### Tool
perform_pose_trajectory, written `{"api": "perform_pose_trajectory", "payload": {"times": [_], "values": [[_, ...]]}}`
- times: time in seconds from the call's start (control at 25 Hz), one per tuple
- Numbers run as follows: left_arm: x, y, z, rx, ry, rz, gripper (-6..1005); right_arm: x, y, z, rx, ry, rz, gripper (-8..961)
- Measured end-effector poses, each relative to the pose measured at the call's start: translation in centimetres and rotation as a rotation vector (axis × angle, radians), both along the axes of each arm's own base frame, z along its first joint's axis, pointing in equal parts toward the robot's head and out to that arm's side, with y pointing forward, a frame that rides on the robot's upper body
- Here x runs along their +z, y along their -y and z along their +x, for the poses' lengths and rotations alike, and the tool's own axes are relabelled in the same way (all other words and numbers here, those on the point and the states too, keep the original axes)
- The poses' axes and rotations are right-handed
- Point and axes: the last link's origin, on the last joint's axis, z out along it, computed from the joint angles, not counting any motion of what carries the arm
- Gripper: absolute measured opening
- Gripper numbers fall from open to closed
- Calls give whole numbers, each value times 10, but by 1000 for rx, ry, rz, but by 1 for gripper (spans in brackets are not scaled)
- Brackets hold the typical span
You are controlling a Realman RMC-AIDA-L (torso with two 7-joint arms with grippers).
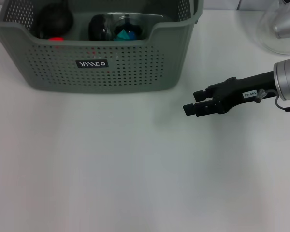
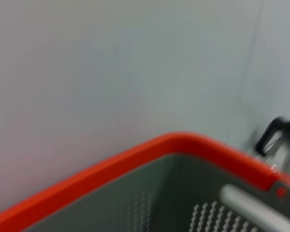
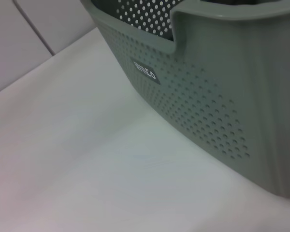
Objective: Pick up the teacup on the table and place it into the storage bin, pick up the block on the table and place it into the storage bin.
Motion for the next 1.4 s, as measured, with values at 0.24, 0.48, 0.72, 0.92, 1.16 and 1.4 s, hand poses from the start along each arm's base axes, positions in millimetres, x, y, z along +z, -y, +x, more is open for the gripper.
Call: {"api": "perform_pose_trajectory", "payload": {"times": [0.24,0.48,0.72,0.92,1.16,1.4], "values": [[47,61,8,-208,240,-48,777,2,1,0,25,-5,-4,693],[47,141,-19,-485,523,-212,778,8,11,-2,102,-69,-35,693],[-3,169,-81,-397,634,-271,777,26,29,3,239,-213,0,694],[-38,177,-119,-292,630,-306,777,29,42,5,359,-302,53,695],[-68,180,-141,-237,529,-294,778,21,53,6,492,-344,137,695],[-75,179,-144,-217,505,-313,782,16,54,6,498,-338,141,696]]}}
